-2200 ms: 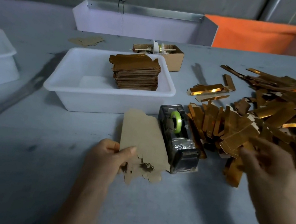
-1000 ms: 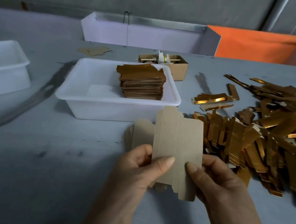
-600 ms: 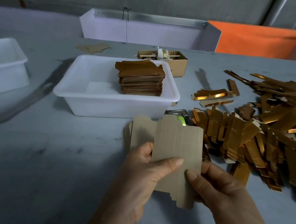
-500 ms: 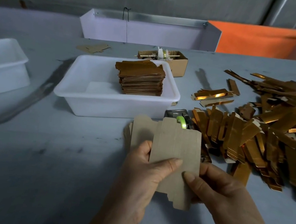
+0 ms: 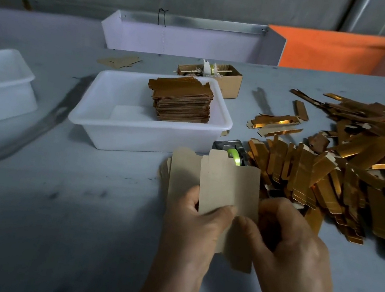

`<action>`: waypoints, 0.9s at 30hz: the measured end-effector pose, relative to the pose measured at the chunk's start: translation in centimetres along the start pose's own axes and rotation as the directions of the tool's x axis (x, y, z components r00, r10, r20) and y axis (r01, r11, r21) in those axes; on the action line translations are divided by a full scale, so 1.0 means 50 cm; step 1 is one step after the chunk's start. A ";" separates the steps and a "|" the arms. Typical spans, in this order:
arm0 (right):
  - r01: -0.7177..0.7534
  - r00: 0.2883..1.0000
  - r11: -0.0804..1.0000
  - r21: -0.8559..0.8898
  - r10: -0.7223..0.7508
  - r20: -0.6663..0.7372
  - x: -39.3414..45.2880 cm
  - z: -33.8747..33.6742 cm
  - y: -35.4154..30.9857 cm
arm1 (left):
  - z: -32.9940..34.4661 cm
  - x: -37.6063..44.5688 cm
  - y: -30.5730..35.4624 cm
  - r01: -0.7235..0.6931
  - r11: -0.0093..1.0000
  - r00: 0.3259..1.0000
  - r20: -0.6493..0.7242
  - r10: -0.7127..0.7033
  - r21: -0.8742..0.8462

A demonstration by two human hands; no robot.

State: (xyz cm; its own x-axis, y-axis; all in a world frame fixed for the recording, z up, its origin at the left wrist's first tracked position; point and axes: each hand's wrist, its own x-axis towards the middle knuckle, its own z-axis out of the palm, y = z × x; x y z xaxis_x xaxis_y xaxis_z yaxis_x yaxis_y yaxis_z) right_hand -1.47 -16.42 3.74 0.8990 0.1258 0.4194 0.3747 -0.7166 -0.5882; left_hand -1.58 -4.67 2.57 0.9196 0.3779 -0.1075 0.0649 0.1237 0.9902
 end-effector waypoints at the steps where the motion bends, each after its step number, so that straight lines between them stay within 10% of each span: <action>1: 0.022 1.000 1.000 0.007 -0.022 -0.004 -0.003 0.002 -0.003 | 0.000 0.000 0.000 -0.008 1.000 1.000 -0.002 0.008 -0.004; 8: -0.129 0.987 0.899 0.419 0.073 0.146 -0.008 -0.002 -0.019 | 0.001 -0.010 0.006 -0.010 1.000 0.997 0.076 0.010 -0.001; 24: -0.309 0.948 0.883 0.353 0.257 0.187 0.019 -0.026 -0.002 | -0.025 -0.021 0.025 -0.094 0.987 0.968 0.244 0.061 0.127; 27: -0.450 0.891 0.708 0.545 0.312 0.330 0.031 -0.025 0.007 | -0.027 -0.027 0.028 -0.063 0.987 0.946 0.324 0.012 0.149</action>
State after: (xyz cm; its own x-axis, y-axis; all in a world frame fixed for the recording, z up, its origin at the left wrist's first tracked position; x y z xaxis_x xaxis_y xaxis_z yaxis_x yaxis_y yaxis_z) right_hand -0.22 -17.34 5.08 0.9926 0.1153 -0.0383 -0.0157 -0.1903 -0.9816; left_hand -3.26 -3.78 3.99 0.9962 0.0617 -0.0612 0.0636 -0.0381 0.9972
